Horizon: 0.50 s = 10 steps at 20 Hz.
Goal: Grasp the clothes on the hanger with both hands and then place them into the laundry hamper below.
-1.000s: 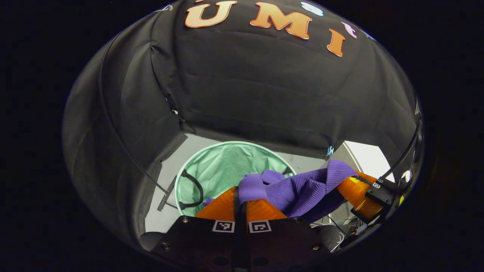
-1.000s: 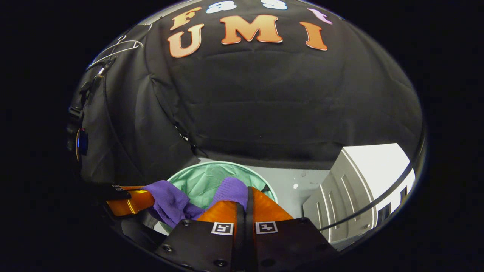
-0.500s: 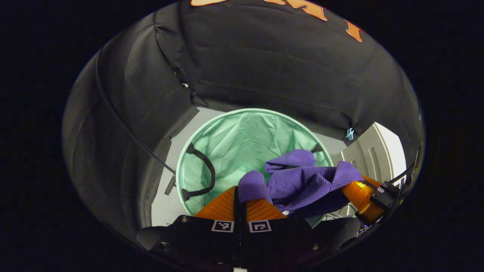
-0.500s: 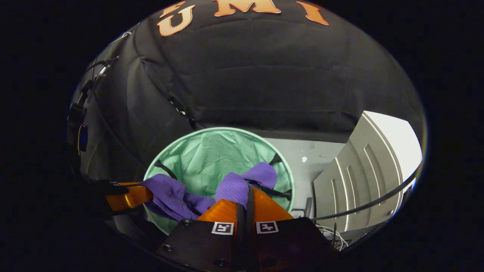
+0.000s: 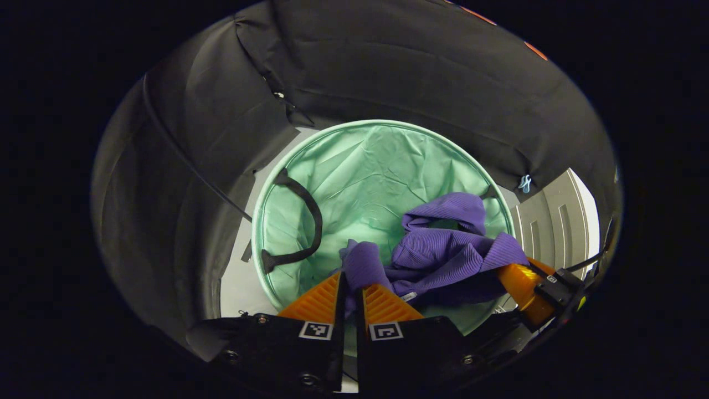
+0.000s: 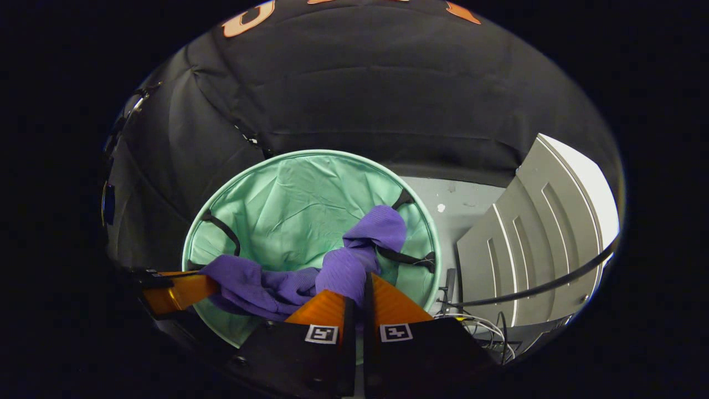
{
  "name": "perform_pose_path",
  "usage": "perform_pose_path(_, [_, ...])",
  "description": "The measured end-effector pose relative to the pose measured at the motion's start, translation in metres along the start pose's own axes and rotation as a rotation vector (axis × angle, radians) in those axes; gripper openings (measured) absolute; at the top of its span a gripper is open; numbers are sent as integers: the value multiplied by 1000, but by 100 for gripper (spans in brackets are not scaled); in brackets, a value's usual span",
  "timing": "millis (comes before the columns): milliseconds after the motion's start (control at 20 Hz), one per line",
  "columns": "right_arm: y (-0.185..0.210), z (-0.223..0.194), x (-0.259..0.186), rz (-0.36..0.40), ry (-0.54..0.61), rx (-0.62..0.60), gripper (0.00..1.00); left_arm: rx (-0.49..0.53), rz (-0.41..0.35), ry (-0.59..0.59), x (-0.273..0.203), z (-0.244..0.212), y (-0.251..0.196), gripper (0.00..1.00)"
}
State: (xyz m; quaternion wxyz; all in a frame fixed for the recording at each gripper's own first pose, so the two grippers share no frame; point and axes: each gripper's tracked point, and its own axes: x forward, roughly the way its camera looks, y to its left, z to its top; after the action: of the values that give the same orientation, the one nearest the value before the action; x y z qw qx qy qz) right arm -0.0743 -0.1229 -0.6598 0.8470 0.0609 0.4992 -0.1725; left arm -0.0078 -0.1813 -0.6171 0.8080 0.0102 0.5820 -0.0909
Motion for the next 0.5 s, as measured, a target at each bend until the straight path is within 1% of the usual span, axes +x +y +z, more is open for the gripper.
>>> perform_pose_path(100, [4, -6, 2, 12, 20, 15, 15, 13, 3, -31, -4, 10, 1, 12])
perform_pose_path(150, [6, -6, 1, 18, 21, 19, 22, 18, 4, -39, -5, 13, 1, 14])
perform_pose_path(200, [8, -4, -1, 20, 12, 20, 33, 16, -10, -44, -7, 15, -4, 15])
perform_pose_path(250, [9, -1, -1, 24, 4, 21, 34, 9, -23, -43, -9, 13, -7, 21])
perform_pose_path(300, [11, 2, -4, 26, -4, 21, 39, 2, -29, -39, -10, 12, -8, 23])
perform_pose_path(350, [9, 4, -6, 18, -12, 18, 43, -3, -32, -34, -11, 10, -10, 29])
perform_pose_path(400, [8, 8, -7, 17, -20, 19, 41, -3, -33, -31, -13, 9, -10, 40])
perform_pose_path(450, [7, 8, -9, 14, -24, 23, 56, -5, -42, -28, -13, 8, -11, 44])
perform_pose_path(500, [7, 10, -10, 11, -28, 29, 58, -7, -44, -28, -14, 7, -10, 53])
